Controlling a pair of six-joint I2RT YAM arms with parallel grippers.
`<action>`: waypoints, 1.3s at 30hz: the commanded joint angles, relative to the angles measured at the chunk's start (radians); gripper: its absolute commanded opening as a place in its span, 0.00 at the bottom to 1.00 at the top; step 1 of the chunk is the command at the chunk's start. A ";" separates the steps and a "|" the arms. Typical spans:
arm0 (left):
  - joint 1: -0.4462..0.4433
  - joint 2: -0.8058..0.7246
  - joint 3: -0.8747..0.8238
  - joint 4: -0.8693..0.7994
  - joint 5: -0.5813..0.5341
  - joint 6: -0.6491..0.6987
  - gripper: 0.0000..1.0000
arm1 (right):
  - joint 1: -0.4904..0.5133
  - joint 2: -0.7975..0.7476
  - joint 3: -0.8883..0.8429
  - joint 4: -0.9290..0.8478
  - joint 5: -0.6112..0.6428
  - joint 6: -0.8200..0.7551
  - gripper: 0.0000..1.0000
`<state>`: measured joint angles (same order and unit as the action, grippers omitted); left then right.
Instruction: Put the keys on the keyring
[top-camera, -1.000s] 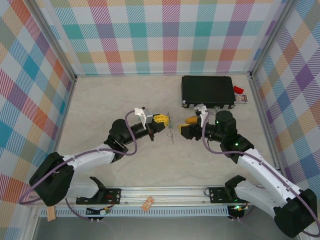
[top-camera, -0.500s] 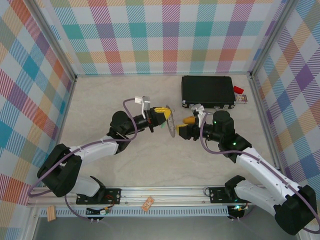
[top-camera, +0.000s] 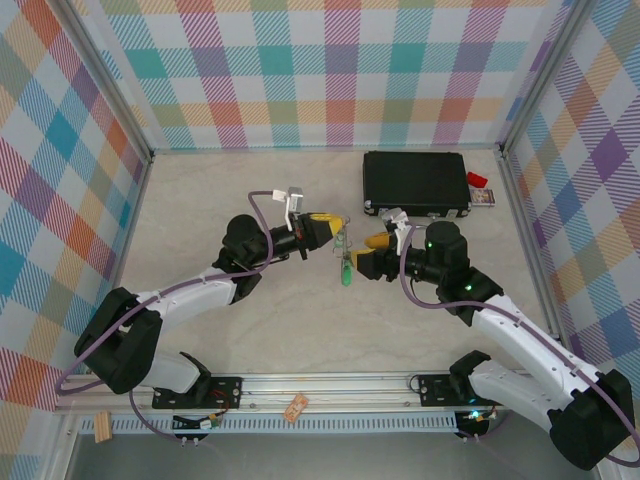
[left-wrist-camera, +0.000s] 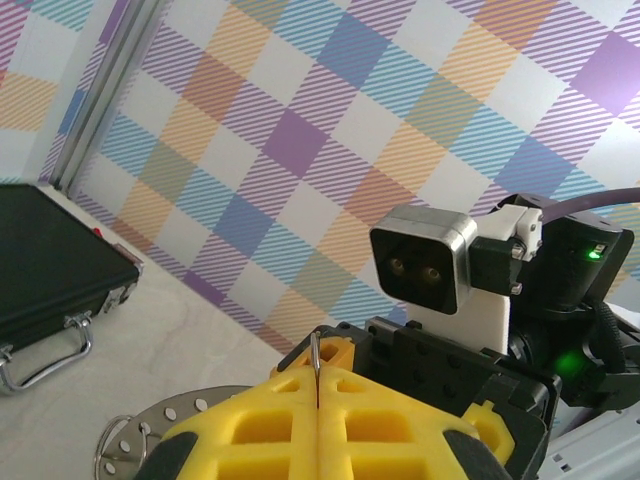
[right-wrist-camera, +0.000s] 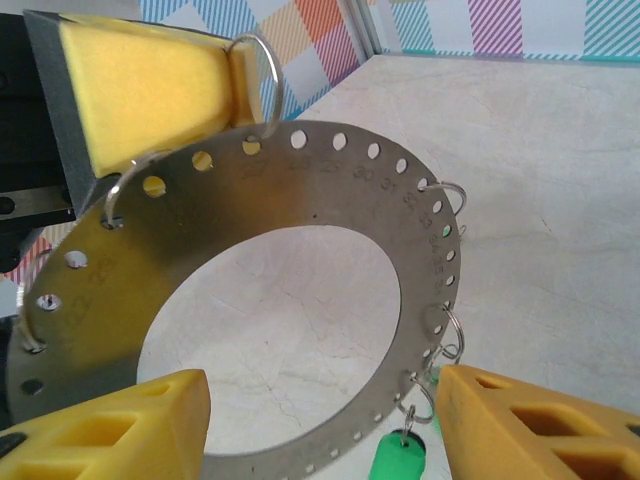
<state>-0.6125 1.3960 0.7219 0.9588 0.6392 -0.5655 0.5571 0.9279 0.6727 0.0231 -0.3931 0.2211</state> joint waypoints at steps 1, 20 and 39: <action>0.011 -0.027 0.029 0.040 0.019 -0.017 0.00 | 0.007 -0.008 -0.008 0.033 0.004 -0.006 0.61; 0.016 -0.024 0.028 0.044 0.037 -0.007 0.00 | 0.009 -0.013 -0.007 0.026 0.010 -0.009 0.61; 0.060 -0.355 -0.063 -0.458 -0.239 0.344 0.00 | 0.009 0.164 0.050 0.030 0.061 0.046 0.59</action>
<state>-0.5659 1.0885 0.6716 0.5793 0.4480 -0.3069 0.5579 1.0718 0.6846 0.0223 -0.3351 0.2375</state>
